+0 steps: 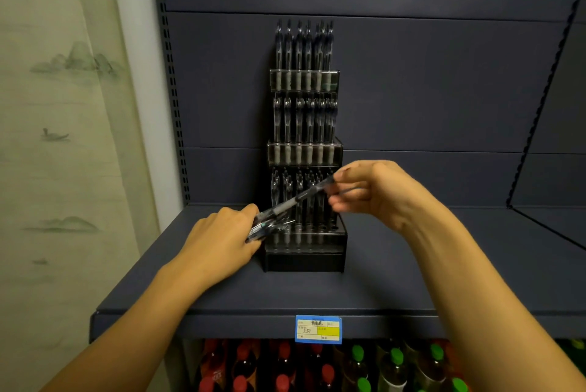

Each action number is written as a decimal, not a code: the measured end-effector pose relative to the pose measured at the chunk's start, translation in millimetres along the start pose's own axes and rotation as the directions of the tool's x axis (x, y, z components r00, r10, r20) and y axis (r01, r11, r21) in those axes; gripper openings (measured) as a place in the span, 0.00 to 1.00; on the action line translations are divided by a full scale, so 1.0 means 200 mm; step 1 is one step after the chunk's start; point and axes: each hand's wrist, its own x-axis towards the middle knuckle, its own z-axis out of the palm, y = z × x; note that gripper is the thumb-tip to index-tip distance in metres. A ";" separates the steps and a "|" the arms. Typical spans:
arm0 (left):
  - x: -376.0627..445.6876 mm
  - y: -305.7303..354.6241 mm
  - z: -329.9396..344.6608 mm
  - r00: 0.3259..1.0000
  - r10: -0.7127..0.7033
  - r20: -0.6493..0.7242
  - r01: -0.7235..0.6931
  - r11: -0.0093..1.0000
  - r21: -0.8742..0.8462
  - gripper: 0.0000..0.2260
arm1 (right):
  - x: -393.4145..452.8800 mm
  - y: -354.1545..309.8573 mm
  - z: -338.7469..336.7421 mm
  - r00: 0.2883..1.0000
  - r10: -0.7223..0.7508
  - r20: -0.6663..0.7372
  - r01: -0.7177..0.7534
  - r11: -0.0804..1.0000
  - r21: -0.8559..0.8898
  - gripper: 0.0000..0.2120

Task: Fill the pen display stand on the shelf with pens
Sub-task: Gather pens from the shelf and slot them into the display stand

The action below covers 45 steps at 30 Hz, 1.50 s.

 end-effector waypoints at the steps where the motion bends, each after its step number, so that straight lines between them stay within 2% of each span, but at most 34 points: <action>1: 0.00 0.00 0.00 1.000 0.004 0.000 -0.004 1.000 -0.001 0.10 | 0.01 -0.01 -0.01 0.999 -0.029 -0.022 0.030 0.998 0.057 0.04; 5: 0.01 0.02 0.00 1.000 0.015 -0.009 -0.015 1.000 -0.018 0.10 | 0.03 -0.03 -0.03 0.983 -0.137 -0.121 0.160 0.964 0.211 0.03; 8: 0.01 0.02 -0.01 1.000 0.021 -0.004 -0.021 1.000 -0.020 0.10 | 0.03 -0.04 -0.04 0.959 -0.212 -0.190 0.251 0.944 0.212 0.03; 11: 0.01 0.03 -0.01 1.000 0.020 -0.003 -0.020 0.999 -0.026 0.10 | 0.05 -0.04 -0.05 0.922 -0.285 -0.260 0.324 0.939 0.118 0.05; 13: 0.01 0.03 -0.01 1.000 0.020 -0.006 -0.021 0.999 -0.033 0.10 | 0.07 -0.02 -0.05 0.892 -0.343 -0.293 0.343 0.938 -0.055 0.04; 15: 0.01 0.03 -0.02 1.000 0.021 -0.012 -0.022 0.999 -0.041 0.10 | 0.10 0.01 -0.05 0.871 -0.390 -0.300 0.328 0.915 -0.237 0.04; 18: 0.00 0.03 -0.01 1.000 0.022 -0.015 -0.023 0.998 -0.060 0.10 | 0.12 0.06 -0.05 0.860 -0.423 -0.287 0.307 0.876 -0.372 0.04; 25: -0.03 0.02 -0.01 0.999 0.017 -0.032 -0.020 0.995 -0.101 0.09 | 0.15 0.12 -0.01 0.880 -0.404 -0.248 0.229 0.821 -0.523 0.05; 31: -0.06 -0.02 0.01 0.999 -0.023 -0.038 0.015 0.984 -0.179 0.09 | 0.13 0.17 0.04 0.923 -0.322 -0.209 0.095 0.718 -0.689 0.10; 36: -0.10 -0.02 0.01 0.998 -0.028 -0.060 0.016 0.981 -0.194 0.08 | 0.06 0.19 0.07 0.894 -0.365 -0.259 0.047 0.651 -0.757 0.16; 38: -0.11 0.00 0.03 0.997 -0.021 -0.076 0.008 0.986 -0.166 0.08 | 0.00 0.19 0.08 0.857 -0.425 -0.292 0.064 0.648 -0.759 0.17; 40: -0.12 0.02 0.05 0.994 -0.017 -0.108 -0.001 0.986 -0.164 0.07 | -0.07 0.19 0.10 0.832 -0.470 -0.295 0.127 0.679 -0.723 0.14; 45: -0.13 0.11 0.08 0.987 -0.022 -0.157 -0.020 0.966 -0.257 0.07 | -0.17 0.26 0.15 0.889 -0.416 -0.193 0.271 0.816 -0.511 0.07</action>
